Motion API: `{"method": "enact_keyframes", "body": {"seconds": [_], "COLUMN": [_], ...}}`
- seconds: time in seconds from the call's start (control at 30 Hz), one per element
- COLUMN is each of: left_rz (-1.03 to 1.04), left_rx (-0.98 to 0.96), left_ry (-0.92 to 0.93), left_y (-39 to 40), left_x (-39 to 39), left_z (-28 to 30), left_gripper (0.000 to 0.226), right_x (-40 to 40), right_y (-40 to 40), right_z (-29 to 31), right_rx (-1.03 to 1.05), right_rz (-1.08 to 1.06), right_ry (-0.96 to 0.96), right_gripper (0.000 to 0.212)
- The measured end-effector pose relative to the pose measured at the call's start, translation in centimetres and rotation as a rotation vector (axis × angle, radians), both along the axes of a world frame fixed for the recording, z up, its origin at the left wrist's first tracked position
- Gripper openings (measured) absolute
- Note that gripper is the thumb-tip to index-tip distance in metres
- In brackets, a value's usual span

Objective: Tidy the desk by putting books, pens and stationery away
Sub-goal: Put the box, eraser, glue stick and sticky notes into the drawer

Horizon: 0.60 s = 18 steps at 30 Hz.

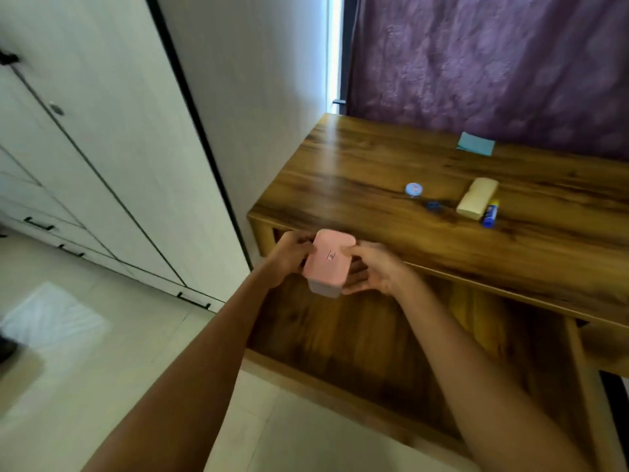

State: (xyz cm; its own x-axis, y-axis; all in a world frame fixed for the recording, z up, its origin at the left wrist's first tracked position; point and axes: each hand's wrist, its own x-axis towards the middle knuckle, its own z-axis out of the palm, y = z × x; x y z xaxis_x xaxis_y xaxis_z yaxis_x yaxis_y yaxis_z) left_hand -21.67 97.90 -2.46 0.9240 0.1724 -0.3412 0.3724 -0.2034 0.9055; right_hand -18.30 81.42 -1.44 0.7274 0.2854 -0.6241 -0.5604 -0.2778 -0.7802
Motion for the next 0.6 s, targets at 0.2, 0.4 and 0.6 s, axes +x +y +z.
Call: {"method": "enact_keyframes", "body": {"seconds": [0.2,0.4,0.6], "left_rz": [-0.165,-0.388,-0.527], "left_rx": [0.311,0.709,1.131], "left_ry": [0.185,0.191,0.106], "left_y": [4.9,5.4,4.1], "left_x": [-3.7,-4.2,-4.3], "left_z": [-2.6,-3.7,-4.1], "left_gripper": [0.027,0.028,0.02], "right_x": [-4.1,-5.6,-5.8], "right_y": [5.6,7.6,8.4], "right_z": [-4.0,-6.5,-7.3], "right_rx": [-0.078,-0.189,-0.313], "right_rz": [0.031,0.09,0.121], "right_ry": [0.058,0.089,-0.013], "right_gripper": [0.031,0.049,0.043]}}
